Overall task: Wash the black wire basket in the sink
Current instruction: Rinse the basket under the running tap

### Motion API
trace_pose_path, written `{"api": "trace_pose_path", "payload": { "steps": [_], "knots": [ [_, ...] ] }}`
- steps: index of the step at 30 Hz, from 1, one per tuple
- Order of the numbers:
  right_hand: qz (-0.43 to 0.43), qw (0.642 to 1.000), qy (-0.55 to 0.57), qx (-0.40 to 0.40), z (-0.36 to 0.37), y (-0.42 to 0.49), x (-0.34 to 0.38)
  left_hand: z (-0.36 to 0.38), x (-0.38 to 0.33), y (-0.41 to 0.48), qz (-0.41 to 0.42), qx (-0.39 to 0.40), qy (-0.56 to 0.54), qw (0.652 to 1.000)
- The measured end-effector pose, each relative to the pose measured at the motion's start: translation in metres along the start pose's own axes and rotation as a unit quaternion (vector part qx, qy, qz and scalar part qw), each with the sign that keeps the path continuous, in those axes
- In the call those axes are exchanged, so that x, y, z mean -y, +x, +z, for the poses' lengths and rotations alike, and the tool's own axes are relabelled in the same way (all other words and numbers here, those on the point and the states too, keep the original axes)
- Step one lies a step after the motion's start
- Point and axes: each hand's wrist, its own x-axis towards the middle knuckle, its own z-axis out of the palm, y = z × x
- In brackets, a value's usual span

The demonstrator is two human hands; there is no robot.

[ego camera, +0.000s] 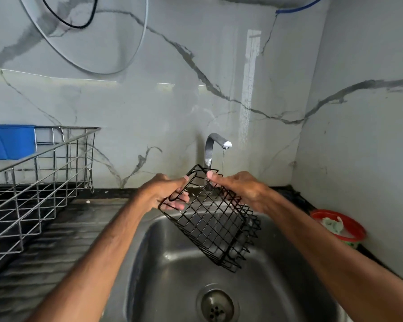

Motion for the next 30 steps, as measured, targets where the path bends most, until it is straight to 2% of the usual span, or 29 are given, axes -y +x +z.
{"api": "trace_pose_path", "payload": {
  "steps": [3,7,11,13,15,21,26,30],
  "knots": [
    [-0.026,1.000,-0.005,0.011,-0.005,-0.007,0.007,-0.001,0.005,0.007,-0.043,0.024,0.062,0.997],
    [-0.088,0.995,-0.028,-0.032,0.010,-0.013,0.013,0.001,0.003,0.007,-0.113,0.040,0.147,0.982],
    [-0.125,0.984,-0.078,-0.095,0.021,-0.013,0.013,0.002,0.000,0.001,-0.148,0.114,0.038,0.982],
    [-0.140,0.977,-0.107,-0.122,0.022,-0.011,0.010,-0.001,0.004,0.006,-0.150,0.169,-0.038,0.973],
    [-0.148,0.970,-0.136,-0.139,0.021,-0.009,0.004,0.002,0.010,0.012,-0.145,0.192,-0.081,0.967],
    [-0.170,0.962,-0.198,-0.080,0.020,-0.002,-0.018,0.021,0.029,0.022,-0.158,0.181,-0.175,0.955],
    [-0.178,0.953,-0.240,-0.053,0.012,0.001,-0.024,0.057,0.037,0.019,-0.172,0.104,-0.200,0.959],
    [-0.195,0.939,-0.282,-0.034,-0.015,-0.006,-0.013,0.063,0.033,0.017,-0.176,0.086,-0.188,0.963]
  ]
}}
